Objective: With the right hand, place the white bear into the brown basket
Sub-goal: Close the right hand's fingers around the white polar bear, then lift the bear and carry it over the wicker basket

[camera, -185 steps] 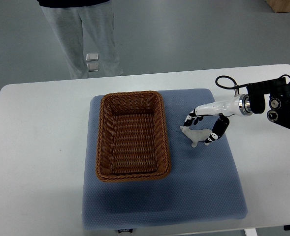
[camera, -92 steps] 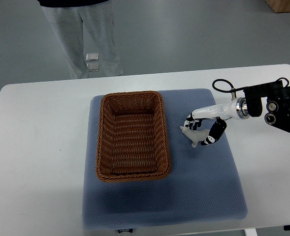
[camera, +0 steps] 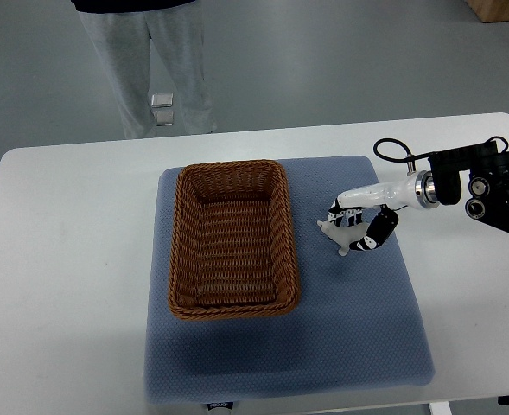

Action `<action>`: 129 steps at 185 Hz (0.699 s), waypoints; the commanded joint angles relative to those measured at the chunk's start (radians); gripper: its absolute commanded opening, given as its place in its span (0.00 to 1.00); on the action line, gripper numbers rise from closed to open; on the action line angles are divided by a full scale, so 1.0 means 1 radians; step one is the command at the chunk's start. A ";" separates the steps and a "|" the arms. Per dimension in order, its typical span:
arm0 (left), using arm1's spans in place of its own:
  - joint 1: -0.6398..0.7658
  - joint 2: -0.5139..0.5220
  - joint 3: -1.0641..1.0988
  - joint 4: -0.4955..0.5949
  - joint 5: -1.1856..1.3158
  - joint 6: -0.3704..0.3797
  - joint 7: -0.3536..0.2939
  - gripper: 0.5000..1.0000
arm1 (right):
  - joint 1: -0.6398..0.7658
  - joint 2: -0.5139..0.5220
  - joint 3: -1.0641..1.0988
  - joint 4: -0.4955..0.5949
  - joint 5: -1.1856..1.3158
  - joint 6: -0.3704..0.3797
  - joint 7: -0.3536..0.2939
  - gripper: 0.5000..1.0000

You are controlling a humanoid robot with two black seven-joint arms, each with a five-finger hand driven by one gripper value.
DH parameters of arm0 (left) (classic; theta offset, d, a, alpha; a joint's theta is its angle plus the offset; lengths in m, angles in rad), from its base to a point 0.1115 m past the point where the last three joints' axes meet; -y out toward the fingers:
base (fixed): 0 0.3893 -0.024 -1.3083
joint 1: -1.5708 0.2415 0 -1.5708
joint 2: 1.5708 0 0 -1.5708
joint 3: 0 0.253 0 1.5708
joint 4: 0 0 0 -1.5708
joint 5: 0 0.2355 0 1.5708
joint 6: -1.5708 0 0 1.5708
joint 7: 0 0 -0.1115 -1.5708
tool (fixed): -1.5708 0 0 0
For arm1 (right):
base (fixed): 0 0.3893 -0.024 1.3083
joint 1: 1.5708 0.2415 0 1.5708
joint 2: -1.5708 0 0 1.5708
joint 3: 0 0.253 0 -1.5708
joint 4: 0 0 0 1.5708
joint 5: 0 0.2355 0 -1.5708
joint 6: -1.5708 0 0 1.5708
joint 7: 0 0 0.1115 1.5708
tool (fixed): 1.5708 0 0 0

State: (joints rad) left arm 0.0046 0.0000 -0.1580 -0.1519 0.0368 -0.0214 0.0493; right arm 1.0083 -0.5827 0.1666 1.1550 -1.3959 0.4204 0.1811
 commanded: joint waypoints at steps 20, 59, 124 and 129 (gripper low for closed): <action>0.000 0.000 0.000 0.000 0.000 0.000 0.000 1.00 | 0.026 -0.022 0.021 -0.001 0.005 0.000 0.000 0.00; 0.000 0.000 0.000 0.000 0.000 0.000 0.000 1.00 | 0.044 -0.025 0.022 -0.001 0.005 -0.002 0.000 0.00; 0.000 0.000 0.000 0.000 0.000 0.000 0.000 1.00 | 0.130 0.020 0.033 -0.001 0.005 -0.003 -0.002 0.01; 0.000 0.000 0.000 0.000 0.000 0.000 0.000 1.00 | 0.139 0.032 0.033 -0.001 0.003 -0.003 -0.002 0.01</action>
State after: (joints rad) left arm 0.0046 0.0000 -0.1580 -0.1519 0.0368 -0.0214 0.0493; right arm 1.1119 -0.5884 0.1993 1.1535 -1.3900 0.4162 0.1811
